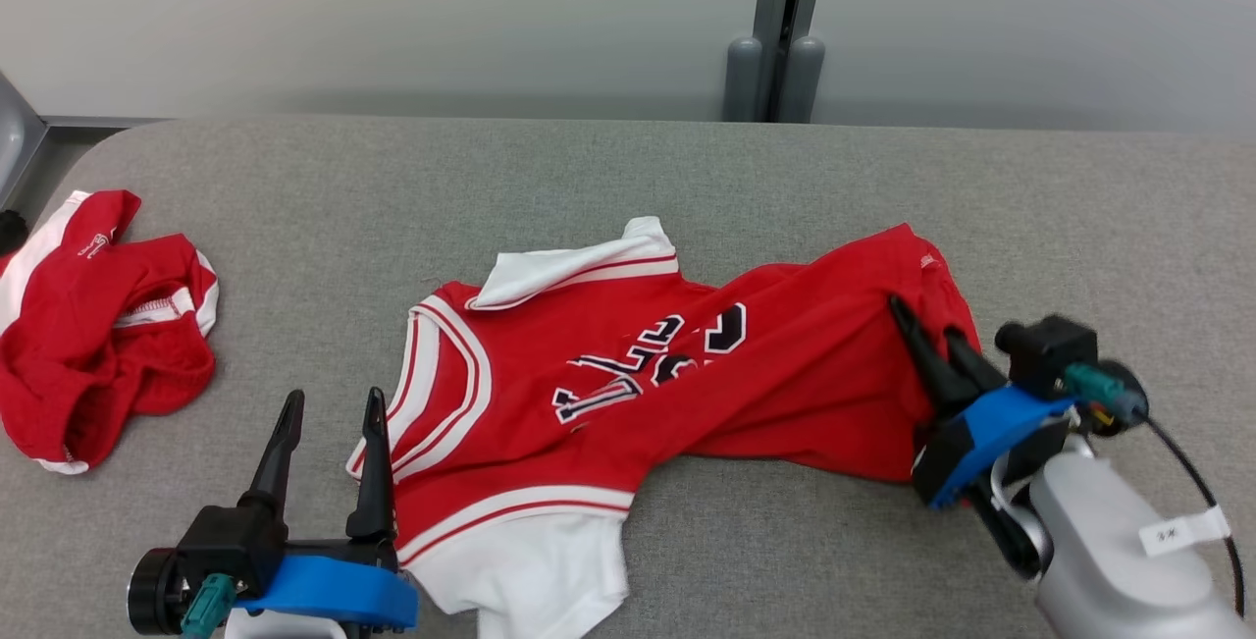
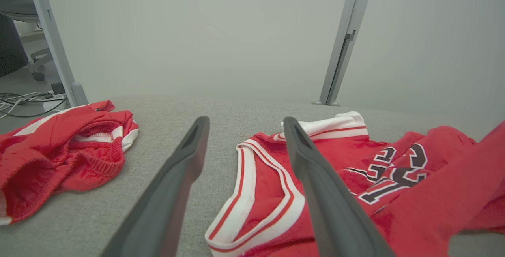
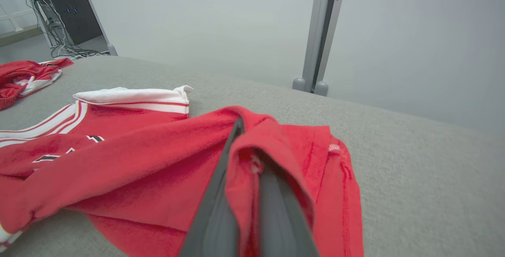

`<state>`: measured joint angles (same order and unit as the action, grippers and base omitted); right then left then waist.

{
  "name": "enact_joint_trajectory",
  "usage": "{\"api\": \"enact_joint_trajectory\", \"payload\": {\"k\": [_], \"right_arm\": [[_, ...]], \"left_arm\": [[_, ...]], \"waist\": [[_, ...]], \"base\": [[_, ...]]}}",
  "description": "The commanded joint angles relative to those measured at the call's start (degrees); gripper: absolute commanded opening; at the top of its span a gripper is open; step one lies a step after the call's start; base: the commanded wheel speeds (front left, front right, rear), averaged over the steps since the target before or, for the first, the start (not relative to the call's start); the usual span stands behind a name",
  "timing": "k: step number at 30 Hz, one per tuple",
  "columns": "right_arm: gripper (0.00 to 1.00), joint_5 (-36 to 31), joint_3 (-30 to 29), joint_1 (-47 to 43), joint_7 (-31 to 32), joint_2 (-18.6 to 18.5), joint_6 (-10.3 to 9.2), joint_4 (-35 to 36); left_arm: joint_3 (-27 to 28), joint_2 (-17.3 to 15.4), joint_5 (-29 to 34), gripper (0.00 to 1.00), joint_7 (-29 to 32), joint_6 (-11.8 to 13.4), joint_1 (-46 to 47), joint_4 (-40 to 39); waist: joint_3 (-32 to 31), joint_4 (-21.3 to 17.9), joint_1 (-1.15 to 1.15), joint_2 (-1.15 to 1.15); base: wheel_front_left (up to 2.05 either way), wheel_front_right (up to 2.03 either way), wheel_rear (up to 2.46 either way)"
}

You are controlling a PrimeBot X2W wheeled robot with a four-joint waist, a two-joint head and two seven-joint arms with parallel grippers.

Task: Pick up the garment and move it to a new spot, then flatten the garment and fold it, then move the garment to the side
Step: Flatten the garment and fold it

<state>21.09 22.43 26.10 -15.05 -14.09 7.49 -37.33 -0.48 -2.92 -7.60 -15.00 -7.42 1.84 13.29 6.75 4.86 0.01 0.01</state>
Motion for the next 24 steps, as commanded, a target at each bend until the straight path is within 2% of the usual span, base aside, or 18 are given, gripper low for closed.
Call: {"api": "enact_joint_trajectory", "payload": {"k": [1,6,11,15,24], "right_arm": [[0.0,-0.11,-0.24,2.38,-0.17,-0.48,0.01,-0.4],[0.0,-0.81,-1.18,9.53,-0.17,-0.85,0.01,-2.64],[0.0,1.22,1.75,10.26,-0.17,-0.37,0.01,-4.45],[0.0,2.92,4.84,4.28,-0.16,-0.75,0.01,-2.83],[0.0,4.13,8.65,-11.62,-0.17,-2.5,0.01,8.0]], "left_arm": [[0.05,0.05,-0.28,1.0,-0.25,-0.04,1.23,0.11],[-0.63,0.04,-0.76,1.0,-0.25,-0.05,2.82,0.27],[-0.91,0.04,-1.49,1.0,-0.25,-0.07,2.96,0.72],[-0.51,0.04,-1.81,1.0,-0.25,-0.07,1.44,1.11],[0.16,0.04,-1.22,1.0,-0.25,-0.07,-0.73,0.92]], "waist": [[0.6,0.46,-0.01,-0.01],[2.08,1.26,-0.01,-0.01],[2.19,1.68,-0.01,-0.01],[1.04,1.02,-0.01,-0.01],[-1.42,-2.19,-0.01,-0.01]], "base": [[0.0,0.0,0.0],[0.0,0.0,0.0],[0.0,0.0,0.0],[0.0,0.0,0.0],[0.0,0.0,0.0]]}}
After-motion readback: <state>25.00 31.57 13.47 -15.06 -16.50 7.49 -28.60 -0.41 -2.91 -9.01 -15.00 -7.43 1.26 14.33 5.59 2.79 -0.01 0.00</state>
